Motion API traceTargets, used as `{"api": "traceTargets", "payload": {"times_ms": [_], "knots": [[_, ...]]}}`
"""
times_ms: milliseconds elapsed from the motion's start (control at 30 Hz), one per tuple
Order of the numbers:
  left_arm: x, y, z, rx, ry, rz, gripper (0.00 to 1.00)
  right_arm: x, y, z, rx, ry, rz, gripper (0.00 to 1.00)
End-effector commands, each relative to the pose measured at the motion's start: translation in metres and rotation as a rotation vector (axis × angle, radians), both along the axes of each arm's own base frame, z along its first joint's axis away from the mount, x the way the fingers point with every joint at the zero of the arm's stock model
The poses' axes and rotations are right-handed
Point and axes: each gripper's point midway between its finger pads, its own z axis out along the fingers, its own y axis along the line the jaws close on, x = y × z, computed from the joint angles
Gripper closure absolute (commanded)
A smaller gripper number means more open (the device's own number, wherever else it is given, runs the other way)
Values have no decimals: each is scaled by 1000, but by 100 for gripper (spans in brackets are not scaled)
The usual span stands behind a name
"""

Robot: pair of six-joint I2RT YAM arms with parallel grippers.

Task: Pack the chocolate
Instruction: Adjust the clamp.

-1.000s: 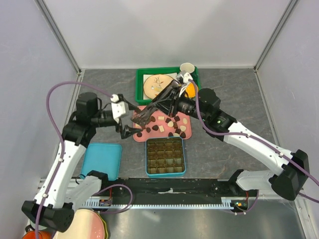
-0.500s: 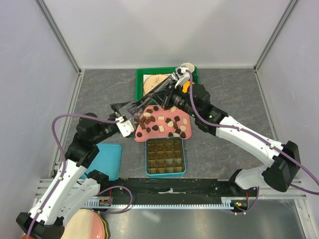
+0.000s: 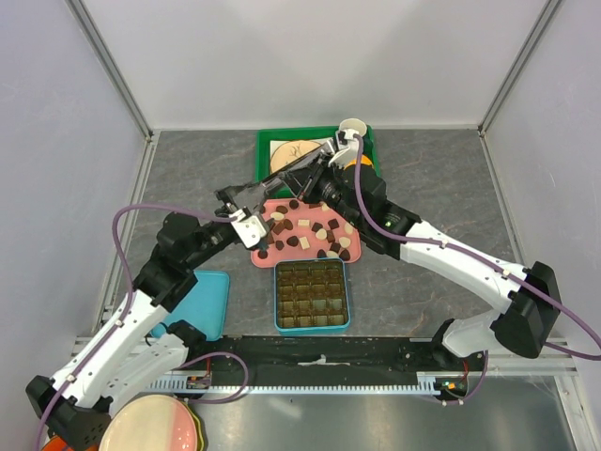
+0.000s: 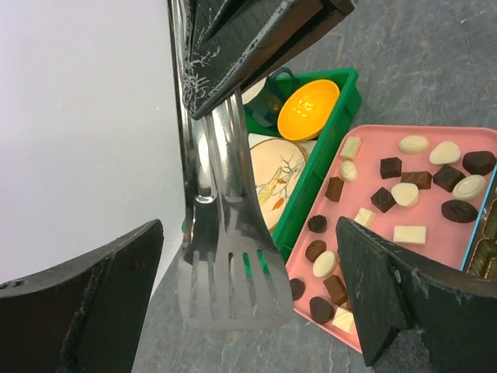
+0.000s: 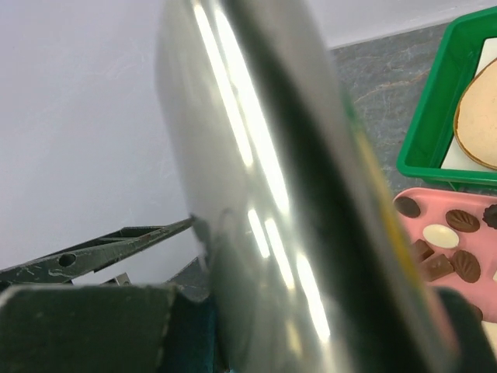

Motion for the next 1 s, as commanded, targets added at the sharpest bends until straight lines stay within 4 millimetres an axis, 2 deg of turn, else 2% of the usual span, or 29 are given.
{"api": "traceTargets", "payload": {"times_ms": [0, 133, 233, 433, 533, 700, 800, 967], "knots": [[11, 8, -3, 7, -4, 80, 1, 2, -2, 43, 117, -36, -51, 100], [21, 17, -6, 37, -9, 149, 1, 0, -3, 42, 111, -29, -56, 100], [25, 23, -1, 36, -37, 187, 1, -6, -7, 43, 104, -23, -49, 100], [25, 23, 1, 44, -51, 181, 1, -14, -13, 41, 88, -15, -43, 100], [21, 20, -5, 55, -34, 154, 1, -16, -16, 43, 99, -14, -41, 100], [18, 15, -12, 61, -9, 123, 1, -24, -9, 45, 120, -7, 13, 100], [19, 15, -4, 47, -22, 127, 1, -29, -8, 41, 112, 1, 37, 100], [19, 17, 28, 6, -92, 135, 1, -29, -14, 26, 85, 25, 16, 100]]}}
